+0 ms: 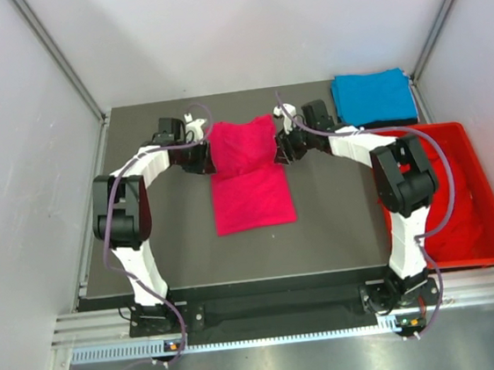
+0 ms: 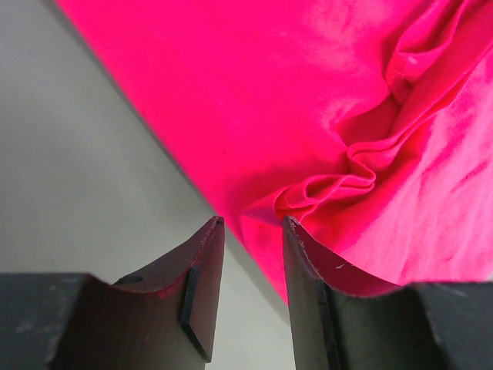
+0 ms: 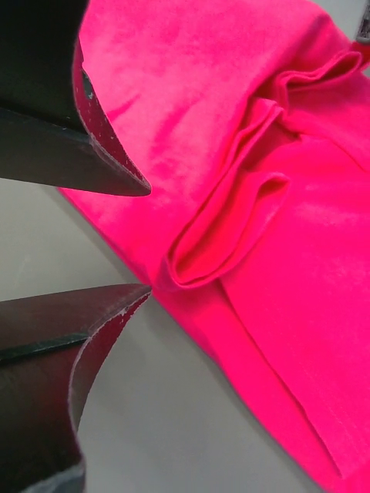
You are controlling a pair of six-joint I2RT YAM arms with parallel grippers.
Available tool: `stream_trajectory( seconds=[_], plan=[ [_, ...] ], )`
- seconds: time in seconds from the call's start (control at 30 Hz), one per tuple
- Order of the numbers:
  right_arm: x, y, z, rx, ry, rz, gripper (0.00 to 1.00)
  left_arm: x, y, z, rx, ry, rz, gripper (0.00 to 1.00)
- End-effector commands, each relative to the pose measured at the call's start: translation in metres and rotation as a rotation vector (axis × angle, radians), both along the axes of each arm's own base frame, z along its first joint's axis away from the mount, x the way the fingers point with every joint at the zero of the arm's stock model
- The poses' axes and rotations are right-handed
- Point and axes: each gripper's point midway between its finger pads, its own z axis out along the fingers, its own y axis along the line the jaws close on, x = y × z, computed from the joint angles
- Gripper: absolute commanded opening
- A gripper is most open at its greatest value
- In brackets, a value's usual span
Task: Fold and stack the t-shirts
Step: Fold the tshirt
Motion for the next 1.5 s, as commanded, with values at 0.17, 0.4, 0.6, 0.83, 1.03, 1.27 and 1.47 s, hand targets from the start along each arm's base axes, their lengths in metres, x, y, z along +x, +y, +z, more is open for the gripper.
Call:
stream_trajectory(
  seconds=[0.17, 0.4, 0.6, 0.83, 1.03, 1.27, 1.47],
  plan=[
    [0.024, 0.01, 0.014, 0.042, -0.085, 0.051, 0.5, 0.007, -0.016, 0.003, -0.024, -0.043, -0.114, 0.41],
    [0.025, 0.01, 0.005, 0.03, -0.072, 0.062, 0.5, 0.007, -0.011, 0.005, 0.013, -0.064, -0.125, 0.41],
    [0.029, 0.011, 0.005, 0.025, -0.075, 0.057, 0.5, 0.008, 0.004, 0.022, 0.108, -0.109, -0.119, 0.43],
    [0.032, 0.01, 0.011, 0.023, -0.088, 0.05, 0.52, 0.003, 0.0, 0.034, 0.095, -0.123, -0.178, 0.44],
    [0.031, 0.011, 0.009, 0.026, -0.086, 0.059, 0.52, -0.006, -0.003, 0.017, 0.11, -0.072, -0.204, 0.44],
    [0.033, 0.013, 0.008, 0.031, -0.082, 0.062, 0.51, -0.003, -0.012, 0.008, 0.121, -0.069, -0.219, 0.43],
    [0.036, 0.014, 0.013, 0.038, -0.086, 0.058, 0.51, -0.002, -0.013, 0.002, 0.157, -0.075, -0.235, 0.41]
  ],
)
